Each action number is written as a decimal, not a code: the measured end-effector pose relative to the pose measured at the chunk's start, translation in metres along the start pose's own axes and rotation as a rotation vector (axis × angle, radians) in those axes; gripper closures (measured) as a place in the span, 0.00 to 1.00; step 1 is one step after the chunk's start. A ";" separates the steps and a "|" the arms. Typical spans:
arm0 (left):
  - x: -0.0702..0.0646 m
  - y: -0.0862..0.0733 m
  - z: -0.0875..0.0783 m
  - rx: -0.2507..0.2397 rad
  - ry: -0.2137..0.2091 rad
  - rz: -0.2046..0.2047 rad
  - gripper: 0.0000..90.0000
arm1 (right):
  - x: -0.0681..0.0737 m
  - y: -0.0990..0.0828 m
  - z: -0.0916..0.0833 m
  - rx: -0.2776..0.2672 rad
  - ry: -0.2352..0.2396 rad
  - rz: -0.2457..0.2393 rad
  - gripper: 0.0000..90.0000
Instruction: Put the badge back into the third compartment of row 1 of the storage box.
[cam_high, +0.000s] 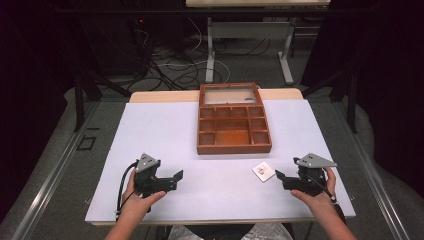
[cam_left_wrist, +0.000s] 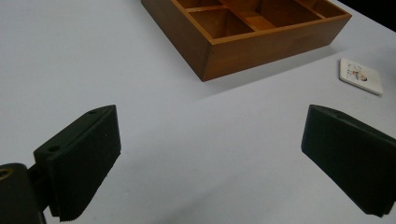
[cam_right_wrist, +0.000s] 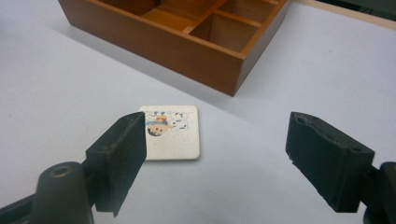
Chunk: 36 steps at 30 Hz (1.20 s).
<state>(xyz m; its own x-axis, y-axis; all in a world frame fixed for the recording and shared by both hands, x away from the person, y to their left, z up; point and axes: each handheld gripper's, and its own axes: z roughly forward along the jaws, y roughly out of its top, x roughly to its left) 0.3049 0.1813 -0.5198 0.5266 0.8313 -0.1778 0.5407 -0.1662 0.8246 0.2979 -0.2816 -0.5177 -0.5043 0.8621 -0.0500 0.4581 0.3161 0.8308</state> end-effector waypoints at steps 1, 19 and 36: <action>-0.001 0.000 0.001 0.004 -0.004 -0.010 0.06 | 0.001 0.000 0.002 0.013 0.000 -0.005 0.22; -0.009 -0.004 -0.001 0.000 0.000 0.050 0.06 | 0.011 0.017 0.026 0.197 0.072 -0.066 0.27; -0.008 -0.006 0.003 0.025 0.003 0.032 0.06 | 0.010 0.031 0.056 0.359 0.109 0.013 0.27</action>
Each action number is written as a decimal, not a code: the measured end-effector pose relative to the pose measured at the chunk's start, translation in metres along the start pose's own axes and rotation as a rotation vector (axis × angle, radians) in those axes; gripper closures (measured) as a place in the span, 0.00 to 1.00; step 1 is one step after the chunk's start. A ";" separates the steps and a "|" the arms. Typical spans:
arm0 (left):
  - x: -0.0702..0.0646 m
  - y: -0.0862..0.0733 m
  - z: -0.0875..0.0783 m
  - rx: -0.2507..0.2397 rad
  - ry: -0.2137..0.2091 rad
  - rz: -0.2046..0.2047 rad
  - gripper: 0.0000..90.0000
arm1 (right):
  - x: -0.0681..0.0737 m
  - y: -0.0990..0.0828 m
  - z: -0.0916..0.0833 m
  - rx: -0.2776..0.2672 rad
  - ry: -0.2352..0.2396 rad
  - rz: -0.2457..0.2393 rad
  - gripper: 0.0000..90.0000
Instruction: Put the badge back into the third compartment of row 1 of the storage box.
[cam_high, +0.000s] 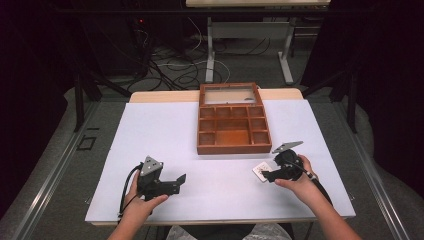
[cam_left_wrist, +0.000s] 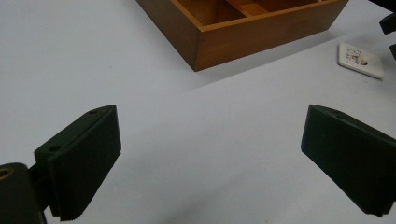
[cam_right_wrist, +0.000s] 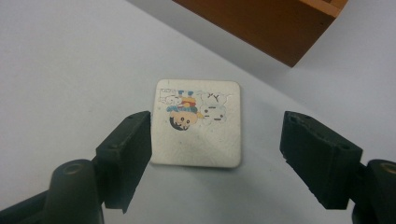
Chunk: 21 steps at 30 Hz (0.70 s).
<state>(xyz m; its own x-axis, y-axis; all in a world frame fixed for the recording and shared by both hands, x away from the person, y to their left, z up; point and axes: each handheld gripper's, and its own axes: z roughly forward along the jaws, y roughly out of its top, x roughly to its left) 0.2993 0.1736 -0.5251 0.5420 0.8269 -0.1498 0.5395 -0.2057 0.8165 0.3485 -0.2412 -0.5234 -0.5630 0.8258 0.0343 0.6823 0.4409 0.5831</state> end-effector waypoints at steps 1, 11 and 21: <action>0.000 0.000 0.001 -0.002 -0.001 -0.009 0.06 | 0.000 0.001 0.001 0.004 -0.007 -0.001 0.27; 0.000 -0.002 0.000 -0.002 0.008 -0.007 0.06 | 0.004 0.007 0.017 0.052 0.021 0.003 0.27; 0.001 -0.005 -0.003 0.013 0.014 -0.003 0.07 | 0.009 0.011 0.026 0.079 0.017 -0.018 0.27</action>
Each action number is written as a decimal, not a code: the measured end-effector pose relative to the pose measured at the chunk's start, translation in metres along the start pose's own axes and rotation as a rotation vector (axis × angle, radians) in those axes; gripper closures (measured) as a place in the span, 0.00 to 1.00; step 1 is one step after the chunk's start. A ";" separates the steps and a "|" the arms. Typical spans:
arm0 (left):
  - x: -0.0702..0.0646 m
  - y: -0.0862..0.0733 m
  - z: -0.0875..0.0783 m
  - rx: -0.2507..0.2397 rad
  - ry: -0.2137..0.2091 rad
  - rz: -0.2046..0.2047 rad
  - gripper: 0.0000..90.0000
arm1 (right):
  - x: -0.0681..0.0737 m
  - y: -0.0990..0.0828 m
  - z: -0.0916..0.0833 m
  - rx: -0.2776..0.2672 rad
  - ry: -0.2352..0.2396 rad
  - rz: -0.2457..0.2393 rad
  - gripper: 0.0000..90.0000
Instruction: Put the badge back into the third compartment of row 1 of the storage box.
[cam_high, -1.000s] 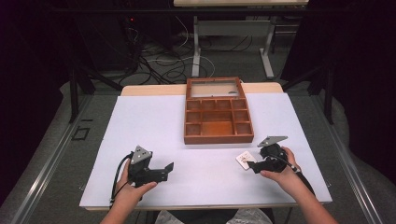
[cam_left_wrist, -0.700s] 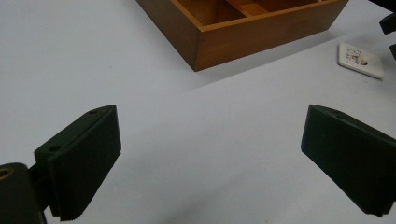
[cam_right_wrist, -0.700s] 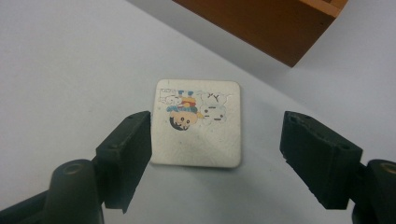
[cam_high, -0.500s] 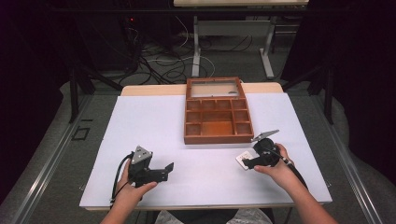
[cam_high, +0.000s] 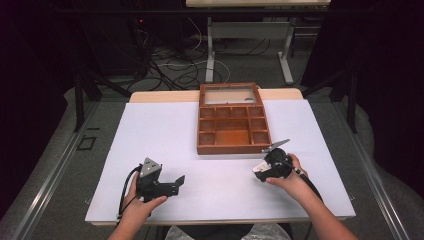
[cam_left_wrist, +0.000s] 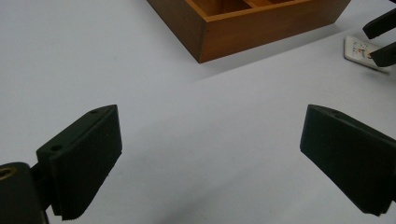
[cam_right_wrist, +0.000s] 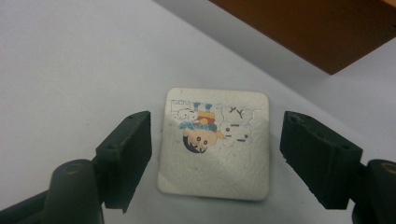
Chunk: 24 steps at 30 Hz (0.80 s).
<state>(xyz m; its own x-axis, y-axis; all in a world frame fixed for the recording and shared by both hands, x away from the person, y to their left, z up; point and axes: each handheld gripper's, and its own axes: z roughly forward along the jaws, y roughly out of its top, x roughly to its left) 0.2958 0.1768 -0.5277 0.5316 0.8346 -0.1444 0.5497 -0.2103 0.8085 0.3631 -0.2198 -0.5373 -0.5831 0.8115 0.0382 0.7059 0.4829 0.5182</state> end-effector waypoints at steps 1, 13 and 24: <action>0.000 0.000 0.000 -0.002 0.005 0.005 0.07 | 0.001 0.000 0.003 -0.007 -0.008 -0.001 0.27; 0.001 -0.002 -0.003 0.010 0.013 0.016 0.07 | 0.001 0.001 0.009 0.037 -0.018 0.000 0.27; 0.000 -0.003 0.000 0.009 0.018 0.013 0.07 | 0.002 0.003 0.007 0.055 -0.023 0.010 0.35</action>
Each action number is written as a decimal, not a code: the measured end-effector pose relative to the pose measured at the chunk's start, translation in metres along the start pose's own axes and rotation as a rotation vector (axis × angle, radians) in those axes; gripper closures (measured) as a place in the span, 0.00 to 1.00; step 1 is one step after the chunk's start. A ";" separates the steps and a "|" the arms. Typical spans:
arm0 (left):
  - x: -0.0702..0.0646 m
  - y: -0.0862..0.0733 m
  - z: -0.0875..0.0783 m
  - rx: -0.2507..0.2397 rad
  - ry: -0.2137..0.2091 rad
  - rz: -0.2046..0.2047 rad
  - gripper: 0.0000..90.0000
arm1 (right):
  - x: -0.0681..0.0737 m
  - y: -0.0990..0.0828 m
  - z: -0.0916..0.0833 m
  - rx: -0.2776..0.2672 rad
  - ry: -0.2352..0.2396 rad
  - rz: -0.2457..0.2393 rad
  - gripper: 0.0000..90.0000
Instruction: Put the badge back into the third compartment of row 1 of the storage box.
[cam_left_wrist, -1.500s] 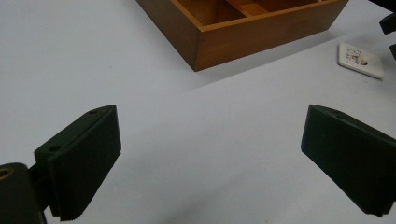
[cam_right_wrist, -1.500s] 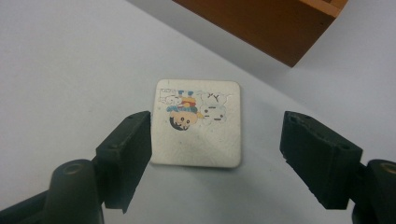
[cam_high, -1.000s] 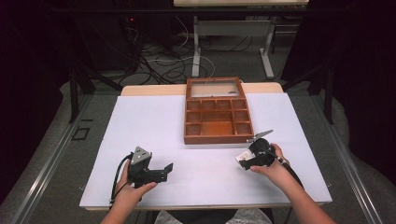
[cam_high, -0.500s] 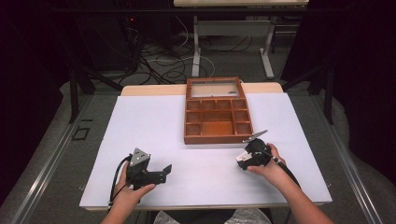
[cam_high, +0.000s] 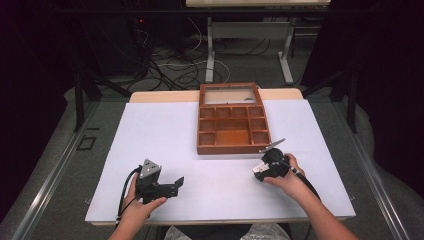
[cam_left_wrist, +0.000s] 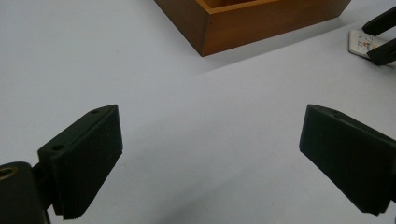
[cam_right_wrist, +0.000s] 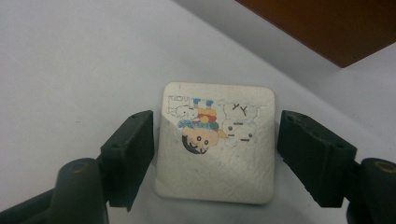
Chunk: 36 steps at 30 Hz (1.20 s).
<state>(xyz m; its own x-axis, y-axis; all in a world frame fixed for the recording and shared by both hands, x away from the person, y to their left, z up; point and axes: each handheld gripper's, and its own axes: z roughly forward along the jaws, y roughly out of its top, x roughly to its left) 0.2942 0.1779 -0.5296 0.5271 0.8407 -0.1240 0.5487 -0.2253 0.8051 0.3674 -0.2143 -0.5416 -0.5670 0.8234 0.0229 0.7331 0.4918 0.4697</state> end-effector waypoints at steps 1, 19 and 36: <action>0.000 0.000 0.000 0.001 -0.003 0.001 0.07 | 0.000 0.000 -0.001 -0.005 0.003 -0.001 0.36; 0.000 0.000 0.002 0.029 -0.009 0.001 0.08 | -0.004 -0.008 0.003 -0.132 0.027 -0.010 0.36; 0.000 0.000 0.004 0.033 -0.008 0.001 0.09 | -0.002 -0.012 -0.020 -0.137 0.000 -0.124 0.36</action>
<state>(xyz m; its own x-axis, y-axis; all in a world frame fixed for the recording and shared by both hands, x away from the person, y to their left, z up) 0.2967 0.1755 -0.5317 0.5330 0.8364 -0.1277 0.5688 -0.2425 0.7859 0.3519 -0.2276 -0.5296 -0.6495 0.7591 -0.0428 0.5998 0.5462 0.5847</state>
